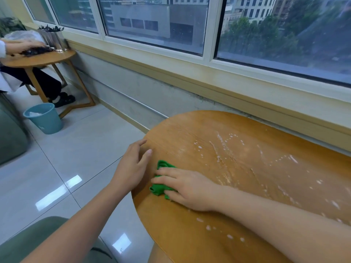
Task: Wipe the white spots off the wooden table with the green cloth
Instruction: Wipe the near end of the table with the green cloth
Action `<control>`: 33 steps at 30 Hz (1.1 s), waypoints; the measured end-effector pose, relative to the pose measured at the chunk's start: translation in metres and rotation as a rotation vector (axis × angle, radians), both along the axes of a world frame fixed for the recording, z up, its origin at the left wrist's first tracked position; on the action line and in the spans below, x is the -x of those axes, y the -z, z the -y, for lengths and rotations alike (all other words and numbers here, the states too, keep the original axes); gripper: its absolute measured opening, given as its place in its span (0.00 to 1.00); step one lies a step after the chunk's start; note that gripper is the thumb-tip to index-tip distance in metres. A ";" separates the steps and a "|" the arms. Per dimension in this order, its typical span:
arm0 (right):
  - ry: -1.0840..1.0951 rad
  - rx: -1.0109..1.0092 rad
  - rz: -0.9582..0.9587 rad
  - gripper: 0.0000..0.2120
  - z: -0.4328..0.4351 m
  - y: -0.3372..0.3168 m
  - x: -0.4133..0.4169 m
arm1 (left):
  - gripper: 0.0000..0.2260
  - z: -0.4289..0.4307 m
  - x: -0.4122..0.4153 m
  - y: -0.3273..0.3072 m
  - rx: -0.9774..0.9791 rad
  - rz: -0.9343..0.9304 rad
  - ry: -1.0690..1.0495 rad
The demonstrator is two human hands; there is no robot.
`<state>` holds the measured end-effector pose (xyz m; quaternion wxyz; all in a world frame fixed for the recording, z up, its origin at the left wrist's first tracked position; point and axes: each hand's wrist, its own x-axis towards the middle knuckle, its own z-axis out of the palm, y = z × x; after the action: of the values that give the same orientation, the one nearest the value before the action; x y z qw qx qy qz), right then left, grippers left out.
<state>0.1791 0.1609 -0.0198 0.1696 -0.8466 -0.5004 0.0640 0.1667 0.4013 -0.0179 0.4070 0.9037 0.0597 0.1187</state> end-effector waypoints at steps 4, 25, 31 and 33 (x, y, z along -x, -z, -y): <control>0.237 0.078 -0.009 0.23 0.055 -0.010 -0.045 | 0.24 0.017 -0.007 0.003 -0.152 -0.063 0.042; 0.786 0.062 0.048 0.24 0.093 -0.007 -0.130 | 0.27 0.028 -0.011 0.016 -0.545 -0.121 0.040; 0.455 0.087 0.053 0.23 0.012 -0.005 -0.107 | 0.27 0.029 -0.010 0.017 -0.575 -0.113 0.029; 0.372 0.084 0.044 0.22 0.010 -0.008 -0.114 | 0.28 0.029 -0.011 0.019 -0.595 -0.111 0.028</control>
<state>0.2930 0.1512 -0.0119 0.1320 -0.9320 -0.3357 0.0341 0.1778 0.3724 -0.0366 0.1219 0.9891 0.0317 0.0759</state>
